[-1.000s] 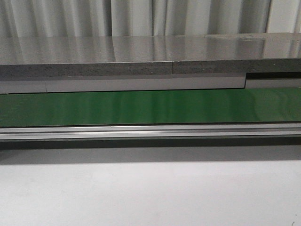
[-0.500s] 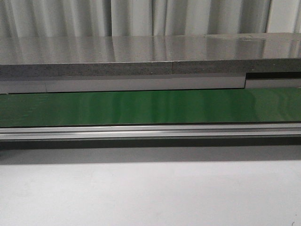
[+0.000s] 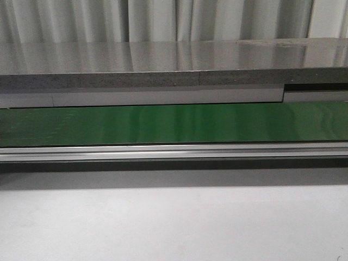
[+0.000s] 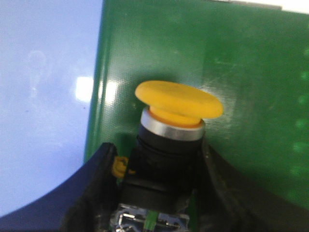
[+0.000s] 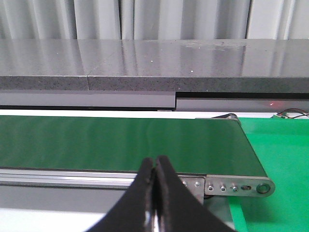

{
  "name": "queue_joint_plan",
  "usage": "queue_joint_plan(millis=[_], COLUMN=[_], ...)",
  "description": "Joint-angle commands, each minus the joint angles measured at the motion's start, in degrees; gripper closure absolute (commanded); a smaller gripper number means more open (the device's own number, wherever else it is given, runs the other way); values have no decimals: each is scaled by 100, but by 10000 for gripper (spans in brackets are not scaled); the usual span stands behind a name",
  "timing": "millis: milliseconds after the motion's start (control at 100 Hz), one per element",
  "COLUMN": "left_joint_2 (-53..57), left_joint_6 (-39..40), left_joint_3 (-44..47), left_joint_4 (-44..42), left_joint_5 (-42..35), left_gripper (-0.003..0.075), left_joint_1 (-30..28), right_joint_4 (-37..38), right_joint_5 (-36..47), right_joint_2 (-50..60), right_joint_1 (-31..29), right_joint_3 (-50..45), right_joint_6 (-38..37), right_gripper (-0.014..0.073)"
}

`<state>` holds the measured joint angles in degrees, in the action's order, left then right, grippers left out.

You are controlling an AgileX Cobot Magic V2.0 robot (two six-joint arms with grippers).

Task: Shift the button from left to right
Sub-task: 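Lift the button with the left gripper and lower it onto the green belt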

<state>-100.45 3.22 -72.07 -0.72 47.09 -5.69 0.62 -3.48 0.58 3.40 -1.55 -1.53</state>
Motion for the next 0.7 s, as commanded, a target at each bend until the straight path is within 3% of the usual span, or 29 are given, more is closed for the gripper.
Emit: queue_joint_plan(millis=[0, 120, 190, 480, 690], left_joint_2=[193, 219, 242, 848, 1785], left_joint_6=[-49, -124, -124, -229, -403], left_joint_3=[-160, -173, -228, -319, -41], left_joint_4=[137, 162, 172, 296, 323], left_joint_5=[-191, -196, -156, 124, -120], left_gripper=[439, 199, 119, 100, 100], left_joint_1=[36, 36, 36, 135, 401], right_joint_4=[56, 56, 56, 56, 56], right_joint_5=[413, 413, 413, 413, 413], right_joint_2=[120, 120, 120, 120, 120], right_joint_1=[26, 26, 26, 26, 26], right_joint_3=[82, 82, 82, 82, 82], right_joint_6=[9, 9, 9, 9, 9], right_gripper=[660, 660, 660, 660, 660])
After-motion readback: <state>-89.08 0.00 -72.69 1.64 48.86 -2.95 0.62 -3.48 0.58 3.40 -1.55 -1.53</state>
